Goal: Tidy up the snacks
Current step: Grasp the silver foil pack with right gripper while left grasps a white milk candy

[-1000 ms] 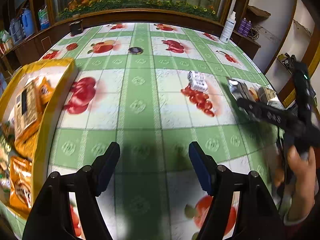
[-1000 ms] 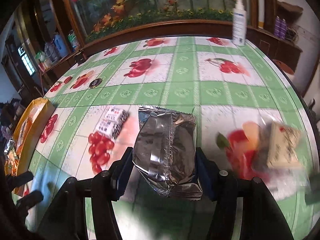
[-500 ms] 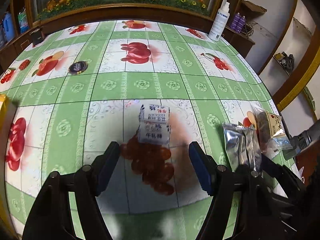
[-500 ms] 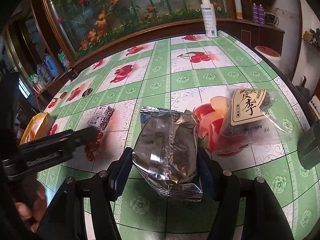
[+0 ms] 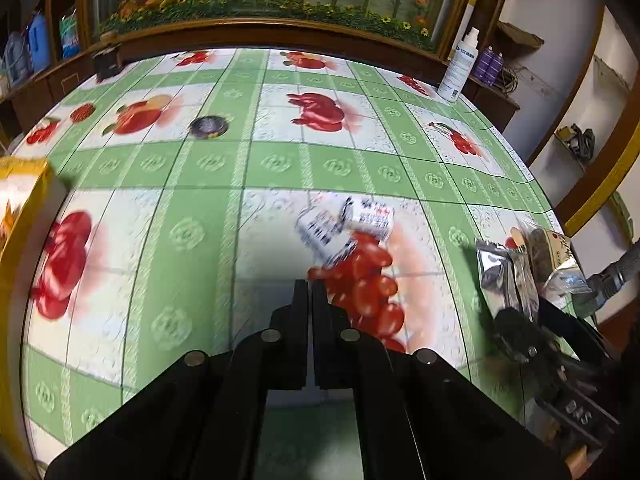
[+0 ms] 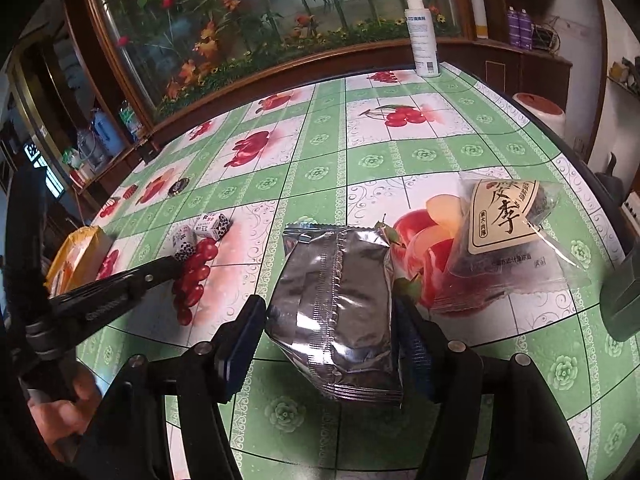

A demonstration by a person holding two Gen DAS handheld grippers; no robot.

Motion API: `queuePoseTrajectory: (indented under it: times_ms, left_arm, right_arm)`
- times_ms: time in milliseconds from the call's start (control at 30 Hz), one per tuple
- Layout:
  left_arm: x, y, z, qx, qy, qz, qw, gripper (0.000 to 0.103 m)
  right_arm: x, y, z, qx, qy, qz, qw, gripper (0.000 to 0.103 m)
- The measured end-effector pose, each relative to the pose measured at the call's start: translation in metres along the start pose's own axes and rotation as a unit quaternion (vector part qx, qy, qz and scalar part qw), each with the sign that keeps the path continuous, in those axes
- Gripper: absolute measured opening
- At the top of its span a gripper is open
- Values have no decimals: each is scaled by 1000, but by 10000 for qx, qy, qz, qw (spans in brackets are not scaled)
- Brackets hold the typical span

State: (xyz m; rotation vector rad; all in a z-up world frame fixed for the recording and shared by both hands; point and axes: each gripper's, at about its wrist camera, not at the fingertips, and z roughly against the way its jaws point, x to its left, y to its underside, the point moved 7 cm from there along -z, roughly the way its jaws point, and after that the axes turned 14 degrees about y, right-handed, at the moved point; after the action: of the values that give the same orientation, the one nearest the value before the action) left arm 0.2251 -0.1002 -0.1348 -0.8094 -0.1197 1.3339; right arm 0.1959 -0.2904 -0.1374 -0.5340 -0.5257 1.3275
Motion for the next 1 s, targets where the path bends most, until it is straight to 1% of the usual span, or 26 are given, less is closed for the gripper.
queuePoseTrajectory:
  times_ms: [67,133,167,200,233,300,367,400,467,533,567,600,633,667,733,800,867,933,967,1000]
  left_arm:
    - [5,9,12,-42,115,87,9999,0]
    - [8,16,25,-105,184,103,9997,0]
    - [9,20,33,-155,215,106,9996,0]
    - [10,23,40,-209,271,101,9994,0]
    - [10,25,47,-256,324,99,9991,0]
    - [12,31,61,-356,365,89,9987,0]
    - [12,33,69,-353,430,89,9984,0]
    - [11,32,69,-336,408,41,9986,0]
    - [8,23,65,-331,240,-26,9992,0]
    - [1,10,53,-326,266,-43,9991,10]
    - [-2,4,47,-348,257,-76,9990,27]
    - [-7,-2,39,-348,213,-167,9990,55]
    - [-12,-9,32,-366,99,-304,9988,65]
    - [-16,-13,27,-407,-15,-444,9982,70]
    - [-23,-20,15,-385,-236,-709,9965,70]
    - [-26,-25,4,-317,-363,-878,9950,70]
    - [-25,-27,-5,-264,-498,-961,9938,70]
    - [-19,-26,-17,-137,-609,-939,9936,69]
    - [-14,-25,-24,-21,-614,-856,9944,51]
    - [-12,-24,-28,90,-524,-761,9957,29]
  right_arm:
    - [2,0,-1,-18,105,82,9999,72]
    - [3,-1,-2,-24,55,102,9999,73]
    - [3,-1,-1,-26,9,81,10000,71]
    - [2,-1,-1,-26,-21,56,10000,66]
    - [2,-1,-1,-23,-81,35,10000,64]
    - [2,-1,-1,-19,-102,43,9999,63]
    - [3,0,0,-17,-115,61,9999,62]
    - [4,0,0,-15,-108,55,9999,62]
    - [5,0,0,-15,-102,48,9999,63]
    - [5,0,0,-15,-99,47,9999,63]
    - [5,0,0,-15,-104,42,9999,63]
    - [5,0,1,-14,-106,39,9999,63]
    - [5,1,0,-14,-119,28,9999,63]
    - [5,0,0,-13,-134,17,9999,63]
    - [5,0,0,-12,-178,-19,9998,63]
    - [4,0,0,-11,-207,-45,9998,63]
    - [5,-1,0,-12,-197,-35,9998,63]
    - [3,-1,0,-11,-193,-26,9998,63]
    - [3,-1,-1,-9,-200,-30,9998,63]
    - [3,-1,-1,-9,-203,-33,9998,63]
